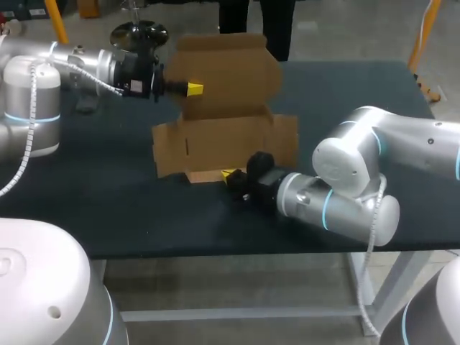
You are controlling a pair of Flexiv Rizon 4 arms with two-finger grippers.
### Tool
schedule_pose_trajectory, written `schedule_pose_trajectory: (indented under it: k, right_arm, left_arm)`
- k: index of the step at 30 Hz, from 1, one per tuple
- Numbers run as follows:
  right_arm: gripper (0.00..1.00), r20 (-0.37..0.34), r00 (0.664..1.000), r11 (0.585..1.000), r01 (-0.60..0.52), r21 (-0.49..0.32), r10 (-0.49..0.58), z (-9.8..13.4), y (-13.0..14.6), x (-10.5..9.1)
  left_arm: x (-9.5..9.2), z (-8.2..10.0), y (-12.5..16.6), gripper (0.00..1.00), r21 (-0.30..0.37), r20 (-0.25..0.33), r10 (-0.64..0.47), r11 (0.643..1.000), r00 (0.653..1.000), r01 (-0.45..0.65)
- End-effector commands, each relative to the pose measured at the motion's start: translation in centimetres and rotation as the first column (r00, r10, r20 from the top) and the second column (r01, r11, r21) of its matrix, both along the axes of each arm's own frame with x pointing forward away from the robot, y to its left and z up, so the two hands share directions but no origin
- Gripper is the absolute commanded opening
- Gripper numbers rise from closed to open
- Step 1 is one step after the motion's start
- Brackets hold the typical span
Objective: Assemble the packaging by folding the flat box into shape, placing the metal phone stand inside, and closing the box properly
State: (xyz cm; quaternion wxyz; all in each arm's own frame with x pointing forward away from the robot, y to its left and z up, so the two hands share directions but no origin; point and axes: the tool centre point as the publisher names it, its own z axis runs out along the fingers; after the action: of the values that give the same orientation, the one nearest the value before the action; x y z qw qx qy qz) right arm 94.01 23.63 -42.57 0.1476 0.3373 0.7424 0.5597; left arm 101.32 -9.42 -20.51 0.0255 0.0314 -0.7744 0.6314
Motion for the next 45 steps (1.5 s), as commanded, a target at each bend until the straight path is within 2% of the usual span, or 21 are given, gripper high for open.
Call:
schedule_pose_trajectory:
  k: [1, 9, 36, 45]
  right_arm:
    - [0.00, 0.022, 0.994, 0.993, 0.110, -0.038, -0.109, -0.3, 0.4, -0.1]
    - [0.00, 0.022, 0.994, 0.993, 0.110, -0.038, -0.109, -0.3, 0.4, -0.1]
    - [0.00, 0.022, 0.994, 0.993, 0.110, -0.038, -0.109, -0.3, 0.4, -0.1]
    - [0.00, 0.022, 0.994, 0.993, 0.110, -0.038, -0.109, -0.3, 0.4, -0.1]
  left_arm:
    - [-1.2, 0.0, 0.1, 0.00, 0.005, 0.007, 0.007, 1.000, 1.000, -0.007]
    - [-2.7, 0.1, 0.2, 0.00, 0.004, 0.014, 0.007, 1.000, 1.000, -0.007]
    - [-8.5, -1.3, -0.5, 0.00, -0.003, -0.014, -0.038, 0.999, 0.999, 0.038]
    - [-9.2, -2.0, -0.7, 0.00, -0.011, -0.038, -0.044, 0.999, 0.998, 0.044]
